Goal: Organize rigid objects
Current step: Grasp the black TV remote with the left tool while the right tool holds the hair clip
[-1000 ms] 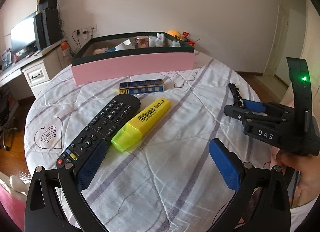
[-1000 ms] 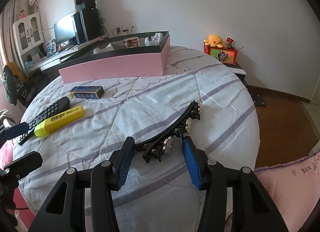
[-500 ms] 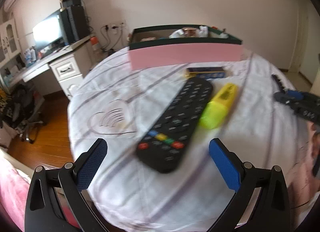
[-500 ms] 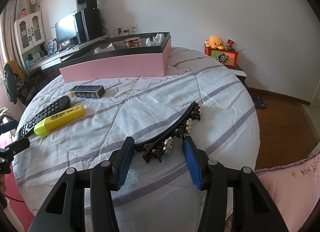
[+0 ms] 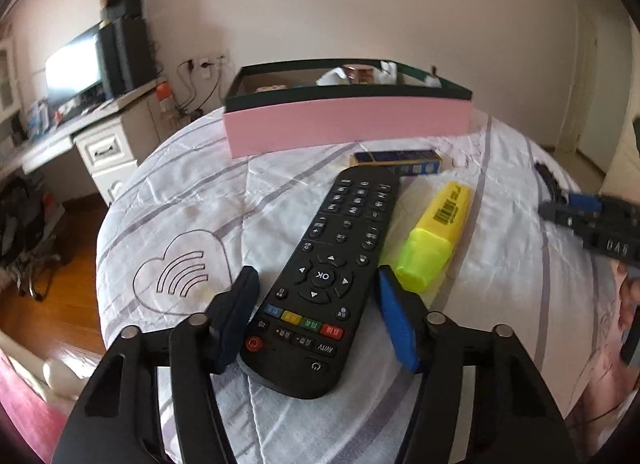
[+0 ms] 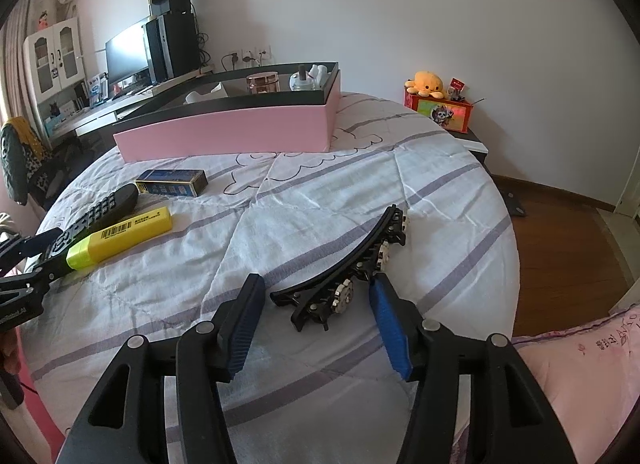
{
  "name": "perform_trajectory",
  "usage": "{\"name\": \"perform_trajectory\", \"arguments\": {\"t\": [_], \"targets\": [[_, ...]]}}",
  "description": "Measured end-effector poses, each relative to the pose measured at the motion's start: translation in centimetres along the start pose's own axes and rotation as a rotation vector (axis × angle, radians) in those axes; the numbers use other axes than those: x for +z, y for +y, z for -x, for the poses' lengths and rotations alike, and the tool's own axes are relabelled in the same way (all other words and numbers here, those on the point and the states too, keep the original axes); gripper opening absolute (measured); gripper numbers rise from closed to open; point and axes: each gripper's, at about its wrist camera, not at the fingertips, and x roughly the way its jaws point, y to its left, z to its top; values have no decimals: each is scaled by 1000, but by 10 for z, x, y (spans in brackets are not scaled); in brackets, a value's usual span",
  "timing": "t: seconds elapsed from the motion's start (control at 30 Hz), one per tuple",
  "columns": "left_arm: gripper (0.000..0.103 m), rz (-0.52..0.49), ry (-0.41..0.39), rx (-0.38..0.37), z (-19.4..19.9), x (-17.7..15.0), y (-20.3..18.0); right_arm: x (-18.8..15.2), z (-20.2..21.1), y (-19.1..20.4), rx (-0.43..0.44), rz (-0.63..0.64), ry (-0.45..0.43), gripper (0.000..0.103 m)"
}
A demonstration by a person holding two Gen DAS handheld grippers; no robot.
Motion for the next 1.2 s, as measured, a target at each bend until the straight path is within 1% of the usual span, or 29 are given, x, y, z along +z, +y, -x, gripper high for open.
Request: {"name": "perform_trajectory", "arguments": {"t": [0.03,0.07,0.1,0.13,0.2,0.27,0.3,0.37,0.43,0.5,0.53,0.63,0.7,0.73,0.77,0.8,0.83,0.87,0.9,0.93,0.97,1.0,1.1,1.2], "targets": [[54,33,1,29,1,-1,2,1,0,0,2,3,0,56],[53,60,1,74,3,-2,3,1,0,1,6,2,1,57],[51,73,2,114,3,-3,3,1,0,1,14,4,3,57],[52,84,4,143,4,-5,2,2,1,3,22,11,4,57],[55,117,2,175,5,-7,1,3,0,7,49,28,5,57],[59,109,6,203,2,-6,-2,4,-1,11,82,39,8,57],[63,101,8,211,1,-4,-2,5,-1,13,85,40,11,57],[68,107,15,192,-1,-2,3,5,-1,11,87,9,15,57],[78,122,26,164,-4,-1,11,6,0,7,99,-41,15,58],[84,116,32,150,-8,2,17,8,0,3,102,-100,15,66],[87,112,33,146,-9,2,18,9,0,3,93,-116,11,73],[89,105,29,122,-13,3,22,12,-5,3,41,-144,9,74],[87,107,25,111,-13,3,22,17,-10,2,31,-156,8,74],[83,95,23,109,-13,3,21,20,-14,4,29,-132,14,72],[81,84,19,101,-12,3,19,23,-17,6,23,-108,21,61],[77,79,16,92,-11,2,18,25,-20,11,13,-56,31,55],[76,75,15,90,-10,2,17,28,-21,17,32,-3,34,50],[76,70,13,89,-10,2,17,29,-22,20,55,23,35,41],[75,72,12,84,-10,2,17,30,-23,25,95,59,43,35],[73,74,13,78,-9,2,18,31,-24,28,124,88,47,27],[72,73,12,73,-8,2,18,31,-24,32,152,121,50,24],[69,70,11,70,-8,2,18,30,-24,35,164,145,61,24],[68,59,9,68,-9,2,16,28,-23,37,133,128,68,24],[68,64,12,65,-11,4,17,23,-21,45,75,141,60,24]]}}
